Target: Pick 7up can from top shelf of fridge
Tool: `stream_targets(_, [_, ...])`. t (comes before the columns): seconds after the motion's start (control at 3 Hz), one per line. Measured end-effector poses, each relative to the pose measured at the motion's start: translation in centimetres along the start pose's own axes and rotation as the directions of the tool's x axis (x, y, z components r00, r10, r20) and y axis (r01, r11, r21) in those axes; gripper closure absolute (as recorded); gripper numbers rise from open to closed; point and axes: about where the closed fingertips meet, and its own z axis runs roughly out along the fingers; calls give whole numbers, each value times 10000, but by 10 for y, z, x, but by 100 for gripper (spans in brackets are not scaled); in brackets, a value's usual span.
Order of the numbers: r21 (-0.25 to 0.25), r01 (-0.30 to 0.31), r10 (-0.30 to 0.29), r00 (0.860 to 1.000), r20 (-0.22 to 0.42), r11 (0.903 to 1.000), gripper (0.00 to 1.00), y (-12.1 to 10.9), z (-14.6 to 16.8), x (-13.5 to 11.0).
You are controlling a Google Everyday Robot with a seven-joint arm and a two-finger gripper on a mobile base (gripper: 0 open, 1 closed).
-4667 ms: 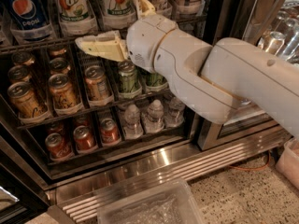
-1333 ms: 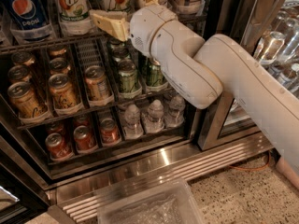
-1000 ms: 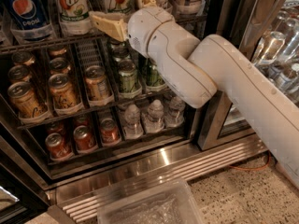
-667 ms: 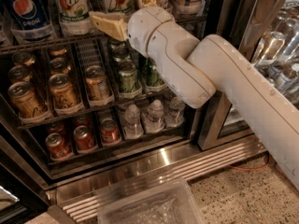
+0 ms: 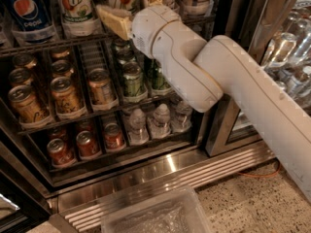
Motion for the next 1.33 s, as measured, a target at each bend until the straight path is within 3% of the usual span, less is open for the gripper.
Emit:
stream_targets(0.33, [268, -372, 367, 9991, 219, 9989, 27, -10, 17, -2])
stream_targets(0.67, [600, 1, -21, 9994, 334, 9982, 36, -16, 25, -2])
stream_targets(1.33, [648, 83, -109, 9992, 394, 9979, 79, -14, 22, -3])
